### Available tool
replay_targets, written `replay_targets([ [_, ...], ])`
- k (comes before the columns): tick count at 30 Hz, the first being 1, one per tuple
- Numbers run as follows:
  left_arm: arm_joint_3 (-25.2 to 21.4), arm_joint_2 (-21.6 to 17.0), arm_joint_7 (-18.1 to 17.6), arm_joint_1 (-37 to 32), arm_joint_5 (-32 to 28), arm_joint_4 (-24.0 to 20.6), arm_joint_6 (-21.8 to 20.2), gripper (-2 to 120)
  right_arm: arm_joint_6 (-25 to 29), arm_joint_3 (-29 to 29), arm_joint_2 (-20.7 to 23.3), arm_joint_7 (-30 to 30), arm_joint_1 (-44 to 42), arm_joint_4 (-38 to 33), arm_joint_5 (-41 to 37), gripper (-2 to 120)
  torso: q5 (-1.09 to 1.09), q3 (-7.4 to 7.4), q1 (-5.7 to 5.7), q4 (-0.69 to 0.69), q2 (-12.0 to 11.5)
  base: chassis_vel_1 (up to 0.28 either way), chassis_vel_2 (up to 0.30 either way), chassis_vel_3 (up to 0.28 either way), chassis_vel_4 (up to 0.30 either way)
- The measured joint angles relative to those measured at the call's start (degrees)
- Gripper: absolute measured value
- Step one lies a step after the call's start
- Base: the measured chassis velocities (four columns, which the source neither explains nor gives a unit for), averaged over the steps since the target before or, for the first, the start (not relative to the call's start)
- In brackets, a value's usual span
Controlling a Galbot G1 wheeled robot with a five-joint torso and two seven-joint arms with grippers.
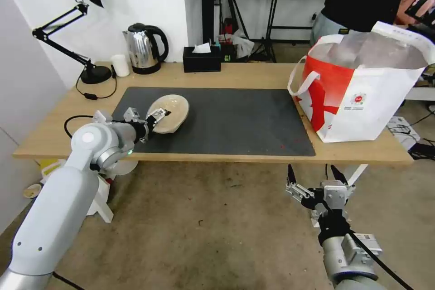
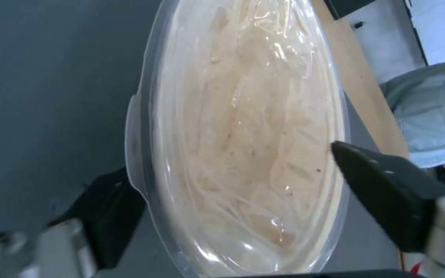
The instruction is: Pick up the trash from the table and place it into the takeout bag.
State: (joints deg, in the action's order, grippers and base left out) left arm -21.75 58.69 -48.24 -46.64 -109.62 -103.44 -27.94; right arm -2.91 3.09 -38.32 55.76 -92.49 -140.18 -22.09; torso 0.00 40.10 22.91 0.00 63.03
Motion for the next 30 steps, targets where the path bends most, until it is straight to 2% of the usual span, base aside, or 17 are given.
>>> replay_targets([
  [2, 0.19, 0.06, 0.01, 0.12, 0.18, -0.05, 0.24, 71, 0.00, 0.00, 0.00, 0.00, 0.00, 0.00, 0.00, 100, 0.00, 0.00, 0.00, 0.00, 0.00, 0.000, 0.000, 0.000, 0.000],
  [3, 0.19, 0.06, 0.01, 0.12, 0.18, -0.05, 0.24, 71, 0.00, 0.00, 0.00, 0.00, 0.00, 0.00, 0.00, 100, 0.00, 0.00, 0.00, 0.00, 0.00, 0.000, 0.000, 0.000, 0.000],
  [6, 0.38, 0.05, 0.03, 0.26, 0.44, -0.14, 0.60, 59, 0.00, 0.00, 0.00, 0.00, 0.00, 0.00, 0.00, 100, 0.00, 0.00, 0.00, 0.00, 0.00, 0.000, 0.000, 0.000, 0.000],
  [7, 0.38, 0.05, 0.03, 0.26, 0.44, -0.14, 0.60, 59, 0.00, 0.00, 0.00, 0.00, 0.00, 0.00, 0.00, 100, 0.00, 0.00, 0.00, 0.00, 0.00, 0.000, 0.000, 0.000, 0.000],
  [9, 0.51, 0.01, 0.06, 0.34, 0.79, -0.14, 1.11, 46, 0.00, 0.00, 0.00, 0.00, 0.00, 0.00, 0.00, 100, 0.00, 0.00, 0.00, 0.00, 0.00, 0.000, 0.000, 0.000, 0.000],
  [11, 0.57, 0.01, 0.07, 0.38, 0.91, -0.13, 1.25, 43, 0.00, 0.00, 0.00, 0.00, 0.00, 0.00, 0.00, 100, 0.00, 0.00, 0.00, 0.00, 0.00, 0.000, 0.000, 0.000, 0.000],
  [13, 0.69, 0.11, 0.09, 0.45, 1.36, -0.11, 1.62, 31, 0.00, 0.00, 0.00, 0.00, 0.00, 0.00, 0.00, 100, 0.00, 0.00, 0.00, 0.00, 0.00, 0.000, 0.000, 0.000, 0.000],
  [15, 0.70, 0.17, 0.09, 0.45, 1.52, -0.12, 1.69, 29, 0.00, 0.00, 0.00, 0.00, 0.00, 0.00, 0.01, 100, 0.00, 0.00, 0.00, 0.00, 0.00, 0.000, 0.000, 0.000, 0.000],
  [18, 0.61, 0.37, 0.10, 0.02, 1.85, -0.46, 1.82, 13, 0.00, 0.00, 0.00, 0.00, 0.00, 0.00, 0.00, 100, 0.00, 0.00, 0.00, 0.00, 0.00, 0.000, 0.000, 0.000, 0.000],
  [23, 0.33, 0.36, 0.15, -0.38, 2.15, -0.58, 1.85, 2, 0.00, 0.00, 0.00, 0.00, 0.00, 0.00, 0.00, 100, 0.00, 0.00, 0.00, 0.00, 0.00, 0.000, 0.000, 0.000, 0.000],
  [30, 0.12, 0.19, 0.56, -0.81, 2.48, -0.78, 1.93, 2, 0.00, 0.00, 0.00, 0.00, 0.00, 0.00, 0.00, 100, 0.00, 0.00, 0.00, 0.00, 0.00, 0.000, 0.000, 0.000, 0.000],
])
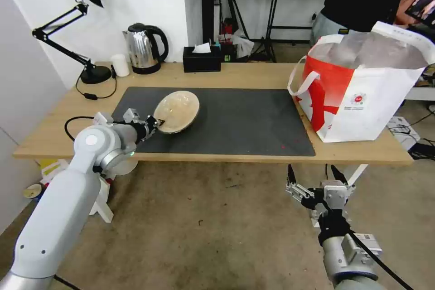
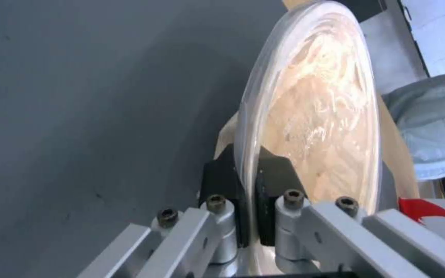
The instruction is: Pick up the trash from the table and place it into the takeout bag.
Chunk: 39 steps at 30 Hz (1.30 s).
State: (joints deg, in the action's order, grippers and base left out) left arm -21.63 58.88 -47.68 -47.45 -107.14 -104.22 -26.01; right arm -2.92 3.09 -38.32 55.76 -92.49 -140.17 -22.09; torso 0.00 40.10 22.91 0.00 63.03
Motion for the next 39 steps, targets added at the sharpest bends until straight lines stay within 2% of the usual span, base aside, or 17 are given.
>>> replay_targets([
  [8, -0.12, -0.28, 0.78, -0.34, 0.60, -0.14, 0.27, 2, 0.00, 0.00, 0.00, 0.00, 0.00, 0.00, 0.00, 100, 0.00, 0.00, 0.00, 0.00, 0.00, 0.000, 0.000, 0.000, 0.000],
  [12, -1.35, -1.43, 1.66, -0.12, 0.03, -2.62, 0.98, 2, 0.00, 0.00, 0.00, 0.00, 0.00, 0.00, 0.00, 100, -0.01, 0.01, 0.00, 0.00, -0.01, 0.000, 0.000, 0.000, 0.000],
  [14, -2.74, -4.31, 3.89, 1.44, -2.15, -6.42, 2.05, 2, 0.00, 0.00, 0.00, 0.00, 0.00, 0.00, 0.00, 100, 0.00, 0.00, 0.00, 0.00, -0.01, 0.000, 0.000, 0.000, 0.000],
  [15, -3.01, -6.56, 6.22, 2.96, -3.28, -8.00, 2.92, 2, 0.00, 0.00, 0.00, 0.00, 0.00, 0.00, 0.00, 100, 0.01, 0.00, 0.00, 0.00, -0.01, 0.000, 0.000, 0.000, 0.000],
  [16, -3.01, -6.56, 6.22, 2.96, -3.28, -8.00, 2.92, 2, 0.00, 0.00, 0.00, 0.00, 0.00, 0.00, 0.00, 100, 0.01, 0.00, 0.00, 0.00, -0.01, 0.000, 0.000, 0.000, 0.000],
  [19, -0.08, -13.44, 17.39, 9.55, -4.87, -9.49, 6.05, 2, 0.00, 0.00, 0.00, 0.00, 0.00, 0.00, 0.00, 100, 0.01, 0.00, 0.00, -0.01, -0.01, 0.000, 0.000, 0.000, 0.000],
  [20, -0.08, -13.44, 17.39, 9.55, -4.87, -9.49, 6.05, 2, 0.00, 0.00, 0.00, 0.00, 0.00, 0.00, 0.00, 100, 0.01, 0.00, 0.00, -0.01, -0.01, 0.000, 0.000, 0.000, 0.000],
  [22, 7.16, -17.15, 24.34, 17.13, -4.38, -7.36, 8.92, 2, 0.00, 0.00, 0.00, 0.00, 0.00, 0.00, 0.00, 100, -0.02, 0.01, 0.00, 0.00, -0.01, 0.000, 0.000, 0.000, 0.000],
  [23, 10.01, -17.90, 26.63, 20.44, -3.91, -6.39, 9.93, 2, 0.00, 0.00, 0.00, 0.00, 0.00, 0.00, 0.00, 100, -0.02, 0.01, 0.01, 0.00, -0.01, 0.000, 0.000, 0.000, 0.000],
  [24, 10.01, -17.90, 26.63, 20.44, -3.91, -6.39, 9.93, 2, 0.00, 0.00, 0.00, 0.00, 0.00, 0.00, 0.00, 100, -0.02, 0.01, 0.01, 0.00, -0.01, 0.000, 0.000, 0.000, 0.000],
  [28, 22.25, -18.36, 36.85, 33.95, -2.25, -1.02, 14.97, 2, 0.00, 0.00, 0.00, 0.00, 0.00, 0.00, 0.00, 100, 0.02, 0.01, 0.01, 0.00, -0.01, 0.000, 0.000, 0.000, 0.000],
  [29, 22.25, -18.36, 36.85, 33.95, -2.25, -1.02, 14.97, 2, 0.00, 0.00, 0.00, 0.00, 0.00, 0.00, 0.00, 100, 0.02, 0.01, 0.01, 0.00, -0.01, 0.000, 0.000, 0.000, 0.000],
  [32, 32.10, -16.56, 41.62, 44.20, -1.83, 4.19, 16.70, 2, 0.00, 0.00, 0.00, 0.00, 0.00, 0.00, 0.00, 100, -0.03, 0.02, 0.01, 0.01, -0.01, 0.000, 0.000, 0.000, 0.000],
  [34, 33.64, -16.08, 42.27, 46.15, -1.81, 5.18, 16.89, 2, 0.00, 0.00, 0.00, 0.00, 0.00, 0.00, 0.00, 100, -0.01, 0.02, 0.02, 0.01, -0.01, 0.000, 0.000, 0.000, 0.000],
  [37, 44.90, -10.09, 45.71, 58.61, -1.46, 12.74, 18.13, 2, 0.01, 0.01, 0.00, 0.00, 0.01, -0.01, 0.00, 100, 0.02, 0.01, 0.01, 0.03, -0.01, 0.000, 0.000, 0.000, 0.000],
  [38, 44.90, -10.09, 45.71, 58.61, -1.46, 12.74, 18.13, 2, 0.01, 0.01, 0.00, 0.00, 0.01, -0.01, 0.00, 100, 0.02, 0.01, 0.01, 0.03, -0.01, 0.000, 0.000, 0.000, 0.000],
  [39, 47.57, -7.82, 46.40, 61.01, -1.41, 14.90, 18.38, 2, 0.00, 0.00, 0.00, 0.00, 0.00, 0.00, 0.00, 100, 0.04, 0.01, 0.02, 0.01, -0.01, 0.000, 0.000, 0.000, 0.000],
])
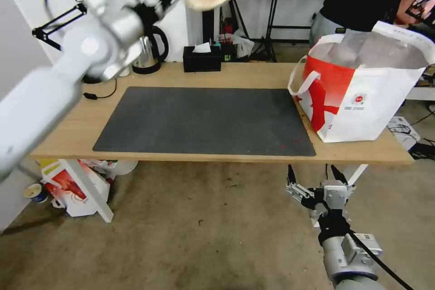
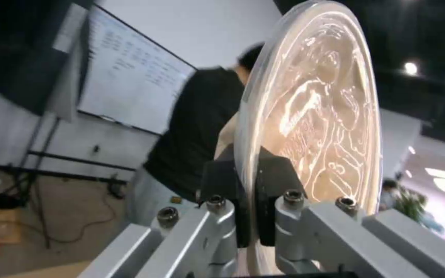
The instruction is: Pick up the trash from the table and place it into the takeout bag.
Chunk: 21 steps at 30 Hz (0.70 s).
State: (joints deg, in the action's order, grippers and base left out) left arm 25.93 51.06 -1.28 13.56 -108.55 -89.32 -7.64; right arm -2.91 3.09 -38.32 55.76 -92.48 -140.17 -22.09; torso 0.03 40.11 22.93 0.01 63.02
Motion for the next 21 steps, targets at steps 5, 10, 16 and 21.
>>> replay_targets([
  [5, 7.39, 10.07, 1.59, 6.90, 0.48, 8.60, 0.23, 2, 0.00, 0.00, 0.00, 0.00, 0.00, 0.00, 0.00, 100, -0.01, 0.00, 0.00, 0.01, 0.00, 0.000, 0.000, 0.000, 0.000],
  [10, 13.40, 16.18, 2.74, 12.42, 0.48, 15.49, 0.39, 2, 0.00, 0.00, 0.00, 0.00, 0.00, 0.00, 0.00, 100, -0.01, 0.00, 0.00, -0.01, 0.00, 0.000, 0.000, 0.000, 0.000],
  [16, 18.70, 22.31, 3.14, 15.68, 0.45, 21.55, 0.75, 2, 0.00, 0.00, 0.00, 0.00, 0.00, 0.00, 0.00, 100, -0.03, 0.00, -0.01, -0.04, 0.00, 0.000, 0.000, 0.000, 0.000],
  [21, 21.24, 29.49, 3.86, 16.78, 1.46, 27.95, 1.04, 2, 0.00, 0.00, 0.00, 0.00, 0.00, 0.00, 0.00, 100, -0.01, 0.00, -0.02, 0.00, 0.00, 0.000, 0.000, 0.000, 0.000],
])
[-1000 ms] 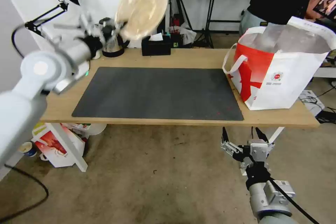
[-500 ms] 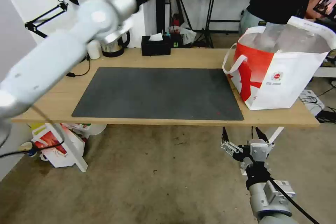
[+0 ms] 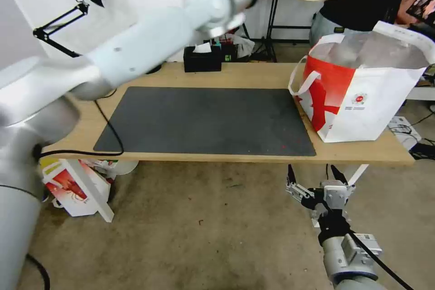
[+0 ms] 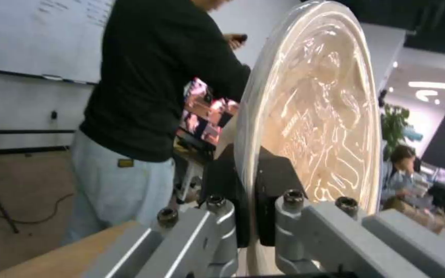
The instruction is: Pick up the trash from the table and place it into the takeout bag.
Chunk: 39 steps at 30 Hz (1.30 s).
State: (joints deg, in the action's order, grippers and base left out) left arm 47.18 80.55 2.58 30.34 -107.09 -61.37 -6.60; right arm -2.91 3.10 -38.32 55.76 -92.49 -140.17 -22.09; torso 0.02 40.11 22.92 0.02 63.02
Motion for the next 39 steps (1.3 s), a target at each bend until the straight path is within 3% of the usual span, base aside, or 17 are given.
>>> replay_targets([
  [2, 1.88, 3.74, 0.34, 0.47, 0.79, 3.67, 0.48, 2, 0.00, 0.00, 0.00, 0.00, 0.00, 0.00, 0.00, 100, -0.02, 0.00, 0.01, -0.03, 0.01, 0.000, 0.000, 0.000, 0.000],
  [11, 5.23, 11.03, 0.88, 0.99, 2.24, 10.87, 1.43, 2, 0.00, 0.00, 0.00, 0.00, 0.00, 0.00, 0.00, 100, -0.01, 0.00, 0.00, 0.00, 0.01, 0.000, 0.000, 0.000, 0.000],
  [24, 12.28, 11.06, -1.74, -1.04, 5.90, 11.70, 3.37, 2, 0.00, 0.00, 0.00, 0.00, 0.00, 0.00, 0.00, 100, -0.03, 0.00, 0.00, -0.02, 0.01, 0.000, 0.000, 0.000, 0.000],
  [39, 15.38, 10.90, -5.34, -2.32, 11.40, 12.59, 4.72, 2, 0.00, 0.00, 0.00, 0.00, 0.00, -0.01, 0.00, 100, -0.03, 0.00, 0.00, -0.01, 0.01, 0.000, 0.000, 0.000, 0.000],
])
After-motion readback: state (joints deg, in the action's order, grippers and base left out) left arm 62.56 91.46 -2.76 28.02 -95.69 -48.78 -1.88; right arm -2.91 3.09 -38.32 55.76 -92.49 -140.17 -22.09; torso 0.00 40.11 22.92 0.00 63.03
